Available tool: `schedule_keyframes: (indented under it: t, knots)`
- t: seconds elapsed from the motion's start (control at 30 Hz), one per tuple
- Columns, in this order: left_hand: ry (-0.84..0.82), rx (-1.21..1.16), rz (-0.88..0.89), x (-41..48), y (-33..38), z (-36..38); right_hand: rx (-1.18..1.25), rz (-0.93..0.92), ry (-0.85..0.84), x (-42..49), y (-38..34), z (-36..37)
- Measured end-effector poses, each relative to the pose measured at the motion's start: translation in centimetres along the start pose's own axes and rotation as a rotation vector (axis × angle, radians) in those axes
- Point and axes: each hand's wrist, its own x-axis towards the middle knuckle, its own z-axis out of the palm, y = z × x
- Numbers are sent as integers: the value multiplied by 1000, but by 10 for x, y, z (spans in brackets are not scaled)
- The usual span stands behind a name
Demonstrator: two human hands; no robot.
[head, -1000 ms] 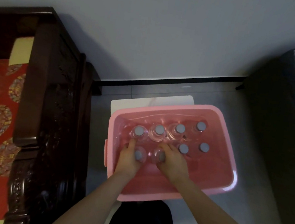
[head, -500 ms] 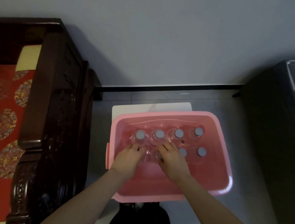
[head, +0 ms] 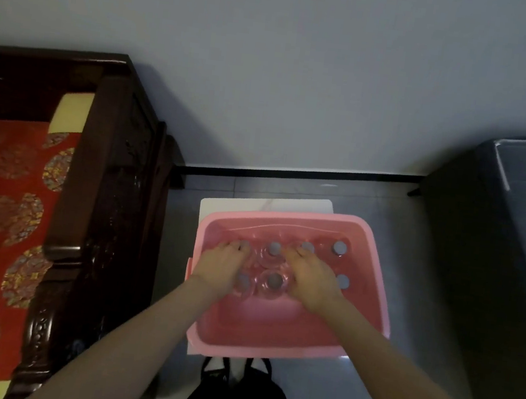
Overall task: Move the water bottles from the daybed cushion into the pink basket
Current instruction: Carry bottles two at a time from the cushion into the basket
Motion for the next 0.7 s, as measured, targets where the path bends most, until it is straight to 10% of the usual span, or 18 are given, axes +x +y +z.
schedule_keyframes:
  t: [0.3,0.7]
  knots:
    - [643,-306,-17,-39,-49,-147,41,-121,491,6,-45,-150]
    - [1038,-556,-478,-278,-158,-168,158,-362,512,-37,-223,-172]
